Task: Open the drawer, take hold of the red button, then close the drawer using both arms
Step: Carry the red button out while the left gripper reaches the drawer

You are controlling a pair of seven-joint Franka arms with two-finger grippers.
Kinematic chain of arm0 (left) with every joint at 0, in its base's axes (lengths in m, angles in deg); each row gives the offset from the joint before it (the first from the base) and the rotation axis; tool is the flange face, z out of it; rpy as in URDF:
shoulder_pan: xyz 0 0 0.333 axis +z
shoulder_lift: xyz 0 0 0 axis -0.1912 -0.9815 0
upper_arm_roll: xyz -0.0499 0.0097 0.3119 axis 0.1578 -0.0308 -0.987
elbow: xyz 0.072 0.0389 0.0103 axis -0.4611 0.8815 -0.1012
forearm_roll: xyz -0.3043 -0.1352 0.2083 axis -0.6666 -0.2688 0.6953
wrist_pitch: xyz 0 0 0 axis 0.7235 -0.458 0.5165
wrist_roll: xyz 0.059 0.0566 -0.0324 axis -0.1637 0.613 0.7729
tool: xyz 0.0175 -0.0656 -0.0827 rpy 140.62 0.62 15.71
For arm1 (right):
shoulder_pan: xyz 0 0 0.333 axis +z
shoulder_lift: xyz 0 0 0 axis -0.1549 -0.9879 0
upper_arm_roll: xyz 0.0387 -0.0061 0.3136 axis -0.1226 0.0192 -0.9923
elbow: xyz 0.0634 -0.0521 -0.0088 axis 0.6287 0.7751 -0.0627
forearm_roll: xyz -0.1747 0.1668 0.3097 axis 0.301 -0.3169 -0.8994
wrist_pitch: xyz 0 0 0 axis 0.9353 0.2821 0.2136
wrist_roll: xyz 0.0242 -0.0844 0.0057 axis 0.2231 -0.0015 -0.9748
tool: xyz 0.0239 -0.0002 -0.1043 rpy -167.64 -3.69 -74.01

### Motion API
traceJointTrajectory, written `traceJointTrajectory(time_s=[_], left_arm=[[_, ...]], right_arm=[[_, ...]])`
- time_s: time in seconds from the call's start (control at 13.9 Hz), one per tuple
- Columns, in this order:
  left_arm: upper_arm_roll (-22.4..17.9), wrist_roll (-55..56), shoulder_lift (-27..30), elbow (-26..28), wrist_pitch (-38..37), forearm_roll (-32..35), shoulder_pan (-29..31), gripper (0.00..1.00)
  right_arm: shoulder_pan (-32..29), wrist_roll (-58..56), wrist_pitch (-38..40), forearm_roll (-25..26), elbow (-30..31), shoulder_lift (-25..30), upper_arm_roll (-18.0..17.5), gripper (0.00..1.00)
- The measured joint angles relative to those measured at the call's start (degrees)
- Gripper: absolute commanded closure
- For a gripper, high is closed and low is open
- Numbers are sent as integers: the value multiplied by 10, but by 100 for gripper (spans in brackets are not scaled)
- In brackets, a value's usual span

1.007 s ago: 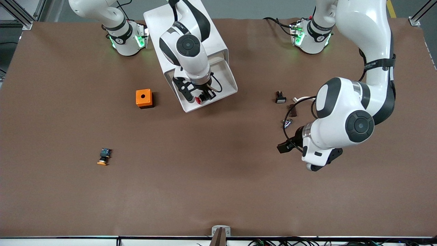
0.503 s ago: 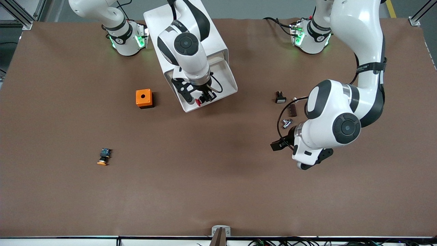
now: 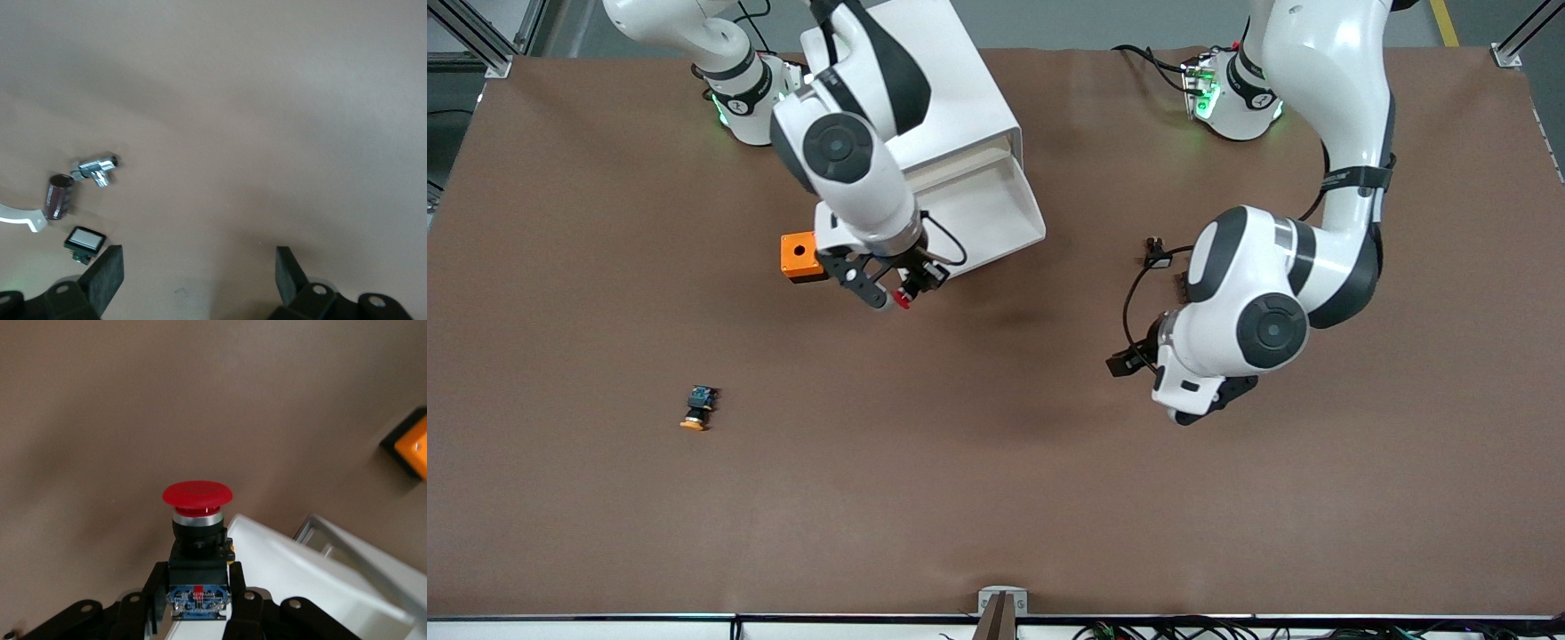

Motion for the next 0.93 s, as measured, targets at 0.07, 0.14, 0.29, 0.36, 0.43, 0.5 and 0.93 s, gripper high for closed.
traceJointTrajectory(time_s=[0.07, 0.14, 0.29, 0.36, 0.43, 0.5, 0.93], left_arm=[[1, 1, 0, 2, 12, 0, -10, 0], [3, 2, -1, 3, 25, 0, -19, 0], [5, 2, -5, 5, 39, 0, -39, 0], [5, 3, -9, 5, 47, 0, -48, 0], [7, 3, -15, 5, 61, -1, -57, 0], [8, 5, -22, 6, 79, -4, -66, 0], [13, 94, -56, 10, 105, -16, -135, 0]], right_arm=[[-16, -48, 2, 0, 0, 0, 0, 99], [-32, -96, 4, 0, 0, 0, 1, 99], [-64, -190, 5, 1, 1, -1, 2, 99], [-79, -231, 5, 5, 1, -1, 2, 99], [-95, -265, 5, 16, 2, -2, 3, 99], [-110, -298, 5, 31, 3, -4, 3, 99], [-208, -488, -35, 50, 8, -55, 5, 99]])
